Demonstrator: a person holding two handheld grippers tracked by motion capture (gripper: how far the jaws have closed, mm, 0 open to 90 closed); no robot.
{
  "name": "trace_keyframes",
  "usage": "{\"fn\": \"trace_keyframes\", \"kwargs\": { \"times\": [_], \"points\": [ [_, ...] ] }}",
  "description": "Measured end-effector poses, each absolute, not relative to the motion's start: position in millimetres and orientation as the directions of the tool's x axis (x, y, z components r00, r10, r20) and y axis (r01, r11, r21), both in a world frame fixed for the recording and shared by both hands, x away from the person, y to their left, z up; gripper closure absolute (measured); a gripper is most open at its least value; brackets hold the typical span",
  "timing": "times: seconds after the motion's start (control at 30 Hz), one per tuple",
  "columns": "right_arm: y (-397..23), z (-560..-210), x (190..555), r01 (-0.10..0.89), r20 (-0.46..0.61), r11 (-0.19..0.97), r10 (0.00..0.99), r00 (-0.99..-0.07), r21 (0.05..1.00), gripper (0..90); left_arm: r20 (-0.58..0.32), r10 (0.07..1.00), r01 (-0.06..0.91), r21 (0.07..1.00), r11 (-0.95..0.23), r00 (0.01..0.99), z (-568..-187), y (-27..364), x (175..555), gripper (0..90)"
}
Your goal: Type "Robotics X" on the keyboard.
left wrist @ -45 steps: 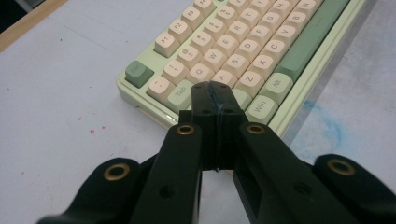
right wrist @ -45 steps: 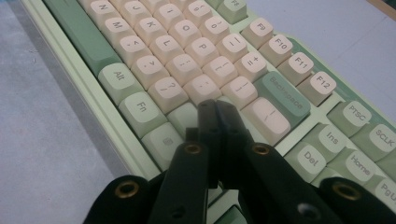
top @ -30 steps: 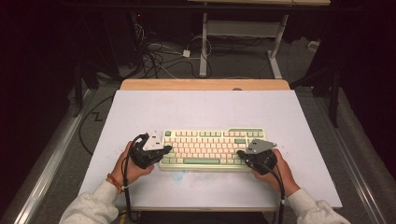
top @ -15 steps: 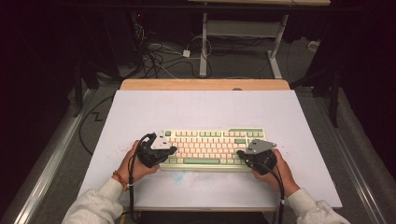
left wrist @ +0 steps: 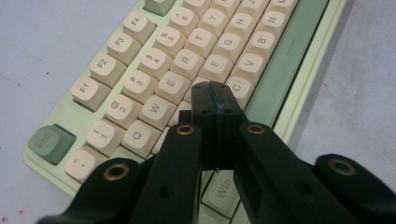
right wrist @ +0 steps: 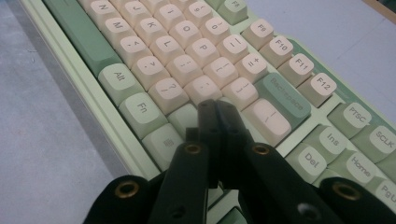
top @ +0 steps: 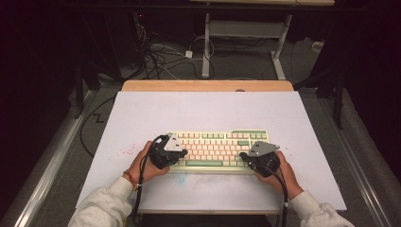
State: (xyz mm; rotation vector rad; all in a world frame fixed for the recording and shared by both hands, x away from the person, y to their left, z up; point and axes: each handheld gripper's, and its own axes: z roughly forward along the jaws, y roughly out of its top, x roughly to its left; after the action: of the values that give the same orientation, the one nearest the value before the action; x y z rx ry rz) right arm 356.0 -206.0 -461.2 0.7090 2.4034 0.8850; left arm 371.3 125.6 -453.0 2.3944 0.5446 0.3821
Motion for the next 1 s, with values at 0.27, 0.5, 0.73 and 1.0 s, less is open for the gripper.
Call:
{"fn": "trace_keyframes", "kwargs": {
  "times": [0.27, 0.5, 0.73, 1.0],
  "points": [
    [-205.8, -461.2, 355.7, 0.301, -0.254, 0.658, 0.610, -0.751, 0.691, 90.0, 0.129, 0.455, 0.275, 0.643, -0.715, 0.881, -454.2, 119.4, 372.7, 87.5],
    [-205.4, -461.1, 355.9, 0.297, -0.259, 0.660, 0.608, -0.751, 0.690, 90.0, 0.128, 0.454, 0.276, 0.640, -0.717, 0.882, -455.2, 116.8, 373.0, 87.5],
    [-205.2, -460.8, 356.0, 0.297, -0.261, 0.664, 0.606, -0.752, 0.686, 90.0, 0.127, 0.465, 0.290, 0.631, -0.720, 0.876, -459.4, 115.4, 374.0, 87.6],
    [-205.6, -458.2, 355.8, 0.305, -0.249, 0.654, 0.614, -0.749, 0.692, 89.8, 0.153, 0.477, 0.271, 0.658, -0.702, 0.865, -450.6, 118.9, 371.2, 85.9]
  ]
}}
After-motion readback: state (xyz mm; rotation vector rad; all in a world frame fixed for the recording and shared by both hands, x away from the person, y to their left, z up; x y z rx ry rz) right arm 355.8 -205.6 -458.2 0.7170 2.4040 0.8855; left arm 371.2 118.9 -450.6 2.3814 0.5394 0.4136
